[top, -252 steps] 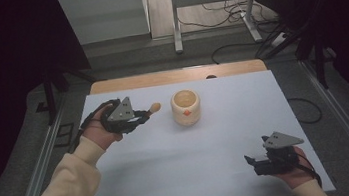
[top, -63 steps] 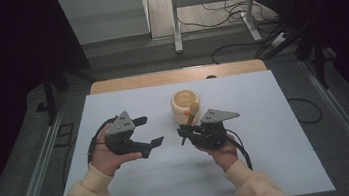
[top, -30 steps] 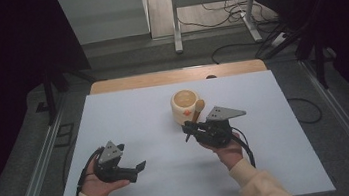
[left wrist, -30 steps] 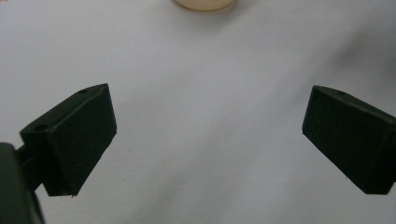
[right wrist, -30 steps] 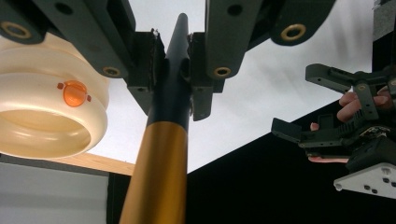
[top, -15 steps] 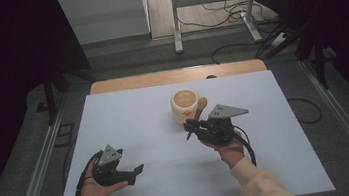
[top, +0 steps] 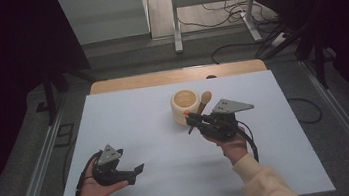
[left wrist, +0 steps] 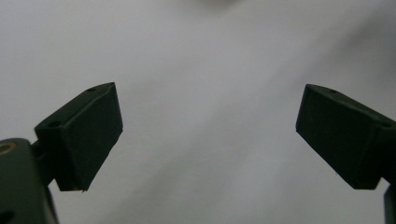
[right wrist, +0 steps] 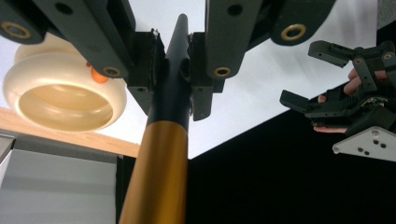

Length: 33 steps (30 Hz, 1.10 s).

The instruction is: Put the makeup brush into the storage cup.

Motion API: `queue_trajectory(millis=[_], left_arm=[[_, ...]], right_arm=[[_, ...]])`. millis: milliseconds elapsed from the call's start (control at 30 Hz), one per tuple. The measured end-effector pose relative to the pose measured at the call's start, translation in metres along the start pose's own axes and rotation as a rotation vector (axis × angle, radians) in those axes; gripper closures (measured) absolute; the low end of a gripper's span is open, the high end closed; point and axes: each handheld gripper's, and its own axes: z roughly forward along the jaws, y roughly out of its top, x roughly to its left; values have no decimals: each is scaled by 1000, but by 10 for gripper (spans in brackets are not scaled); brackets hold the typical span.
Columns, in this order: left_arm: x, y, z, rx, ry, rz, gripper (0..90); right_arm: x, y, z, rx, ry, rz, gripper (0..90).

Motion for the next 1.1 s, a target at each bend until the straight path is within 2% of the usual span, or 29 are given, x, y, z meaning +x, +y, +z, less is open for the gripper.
queue_trajectory(millis=[200,367,667,800,1100], left_arm=[[1,-1,0,3,-8,10,84],[1,-1,-2,-10,-18,3,85],[-3,0,-1,-5,-29,17,89],[-3,0,-1,-4,-27,20,102],[-2,2,-3,-12,-30,0,103]], right_arm=[[-6,12,1,1,-20,7,782],[-10,22,2,2,-38,5,781],[-17,36,13,22,-61,-1,781],[-21,40,18,21,-67,-2,782],[-33,40,24,16,-88,24,781]])
